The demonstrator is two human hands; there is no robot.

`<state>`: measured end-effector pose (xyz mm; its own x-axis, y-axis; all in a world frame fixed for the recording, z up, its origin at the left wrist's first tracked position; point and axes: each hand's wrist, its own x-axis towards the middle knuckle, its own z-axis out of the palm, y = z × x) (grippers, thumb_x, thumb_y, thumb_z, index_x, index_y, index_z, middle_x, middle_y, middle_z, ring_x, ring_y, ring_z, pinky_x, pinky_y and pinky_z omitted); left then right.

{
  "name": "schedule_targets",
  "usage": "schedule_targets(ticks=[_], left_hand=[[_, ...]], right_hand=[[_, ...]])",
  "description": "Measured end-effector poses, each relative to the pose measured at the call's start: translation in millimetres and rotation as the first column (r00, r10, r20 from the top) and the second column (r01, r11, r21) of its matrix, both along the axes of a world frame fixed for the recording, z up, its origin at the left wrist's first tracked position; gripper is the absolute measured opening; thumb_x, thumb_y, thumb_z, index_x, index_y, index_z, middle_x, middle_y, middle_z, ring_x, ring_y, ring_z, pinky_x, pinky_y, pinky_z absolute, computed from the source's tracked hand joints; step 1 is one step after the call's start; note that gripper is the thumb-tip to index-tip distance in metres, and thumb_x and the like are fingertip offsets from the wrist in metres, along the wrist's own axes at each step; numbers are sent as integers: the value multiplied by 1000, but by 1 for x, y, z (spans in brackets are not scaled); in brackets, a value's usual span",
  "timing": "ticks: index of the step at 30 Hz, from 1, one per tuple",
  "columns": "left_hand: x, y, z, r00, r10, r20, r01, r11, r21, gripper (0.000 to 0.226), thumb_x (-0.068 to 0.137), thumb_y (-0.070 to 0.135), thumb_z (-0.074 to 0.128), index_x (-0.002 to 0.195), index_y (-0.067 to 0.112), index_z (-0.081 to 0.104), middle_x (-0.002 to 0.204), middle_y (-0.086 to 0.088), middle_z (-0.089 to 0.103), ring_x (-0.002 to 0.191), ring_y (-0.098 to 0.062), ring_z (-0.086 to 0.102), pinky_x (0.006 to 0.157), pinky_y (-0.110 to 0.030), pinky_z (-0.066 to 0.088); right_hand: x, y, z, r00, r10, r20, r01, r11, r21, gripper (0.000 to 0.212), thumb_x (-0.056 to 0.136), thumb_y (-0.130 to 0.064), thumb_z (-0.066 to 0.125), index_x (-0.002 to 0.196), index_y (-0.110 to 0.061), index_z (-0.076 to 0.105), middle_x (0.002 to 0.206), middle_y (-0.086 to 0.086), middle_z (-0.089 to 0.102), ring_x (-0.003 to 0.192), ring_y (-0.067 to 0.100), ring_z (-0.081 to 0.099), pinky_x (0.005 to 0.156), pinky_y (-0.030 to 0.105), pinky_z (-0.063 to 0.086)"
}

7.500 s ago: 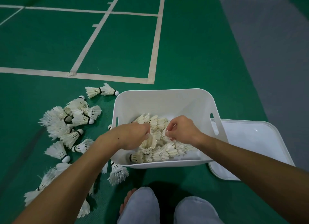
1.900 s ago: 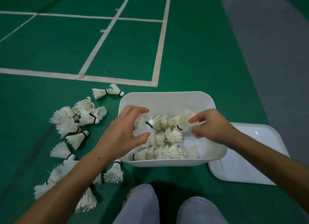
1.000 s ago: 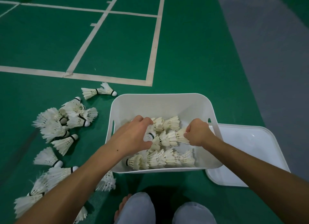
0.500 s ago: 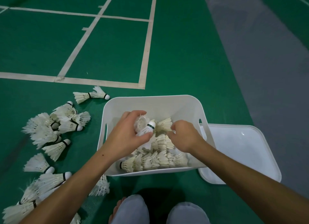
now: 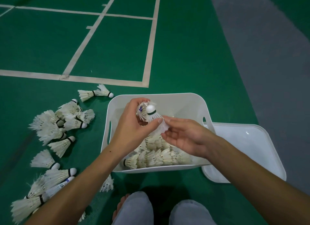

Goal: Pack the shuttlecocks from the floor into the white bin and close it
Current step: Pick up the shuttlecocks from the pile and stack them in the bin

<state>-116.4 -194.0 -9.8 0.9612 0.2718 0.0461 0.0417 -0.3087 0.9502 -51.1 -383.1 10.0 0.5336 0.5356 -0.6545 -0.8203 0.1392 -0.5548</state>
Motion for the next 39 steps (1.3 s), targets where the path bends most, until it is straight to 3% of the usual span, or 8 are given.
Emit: schedule_targets(ticks=[5, 8, 11, 14, 22, 27, 33, 39], left_hand=[[6, 14, 2, 996, -38, -85, 30, 995, -92, 92, 58, 55, 99, 135, 37, 52, 134, -2, 64, 107, -21, 76, 93, -39, 63], [5, 23, 3, 996, 13, -92, -13, 1000, -4, 72, 78, 34, 93, 138, 31, 52, 133, -3, 64, 94, -18, 79, 89, -44, 65], [3, 31, 3, 995, 87, -59, -75, 981, 180, 54, 91, 30, 82, 135, 32, 52, 127, 3, 65, 89, -19, 78, 84, -51, 64], [1, 33, 10, 981, 187, -46, -173, 960, 222, 66, 86, 45, 84, 137, 31, 46, 128, 6, 64, 80, -15, 78, 80, -48, 65], [-3, 39, 14, 934, 356, 19, -337, 864, 373, 86, 64, 89, 74, 126, 33, 54, 112, 12, 75, 78, -21, 76, 75, -48, 62], [-6, 41, 21, 928, 370, 44, -366, 881, 301, 72, 74, 70, 84, 130, 36, 53, 96, 7, 76, 65, -17, 75, 71, -46, 62], [-9, 46, 20, 951, 307, 29, -308, 943, 127, 46, 78, 37, 93, 115, 31, 65, 104, 9, 69, 55, -8, 57, 64, -29, 51], [-20, 46, 18, 949, 313, 38, -315, 931, 184, 58, 75, 42, 93, 124, 27, 64, 113, 11, 67, 85, 2, 60, 76, -24, 50]], right_hand=[[22, -14, 16, 988, -47, 149, 61, 994, -86, 29, 95, -5, 68, 125, -3, 68, 114, 16, 78, 98, 24, 77, 81, 32, 63], [30, -24, 20, 922, -39, 384, 138, 962, -234, 25, 94, -3, 72, 119, -2, 70, 94, 10, 81, 85, 20, 78, 82, 36, 66], [32, -23, 9, 812, 153, 563, 161, 869, -468, 18, 93, -3, 76, 110, -5, 72, 94, 13, 77, 82, 21, 76, 79, 37, 66], [29, -7, -11, 683, 404, 608, 113, 765, -634, 15, 92, -8, 77, 104, -16, 70, 97, 9, 77, 84, 22, 77, 77, 39, 66], [12, 78, -51, 307, 677, 669, 131, 666, -734, 19, 87, -15, 82, 84, -24, 65, 78, -8, 70, 74, 9, 69, 74, 35, 62], [13, 104, -73, 335, 703, 627, 90, 639, -764, 24, 84, -11, 80, 76, -25, 61, 77, -4, 70, 71, 17, 70, 66, 40, 62], [10, 121, -96, 543, 650, 531, -131, 691, -711, 27, 83, 1, 78, 72, -18, 63, 75, 0, 69, 70, 17, 67, 73, 40, 65], [20, 103, -80, 671, 556, 490, -234, 786, -572, 15, 88, 0, 79, 85, -9, 68, 88, 8, 76, 78, 24, 74, 74, 40, 66]])
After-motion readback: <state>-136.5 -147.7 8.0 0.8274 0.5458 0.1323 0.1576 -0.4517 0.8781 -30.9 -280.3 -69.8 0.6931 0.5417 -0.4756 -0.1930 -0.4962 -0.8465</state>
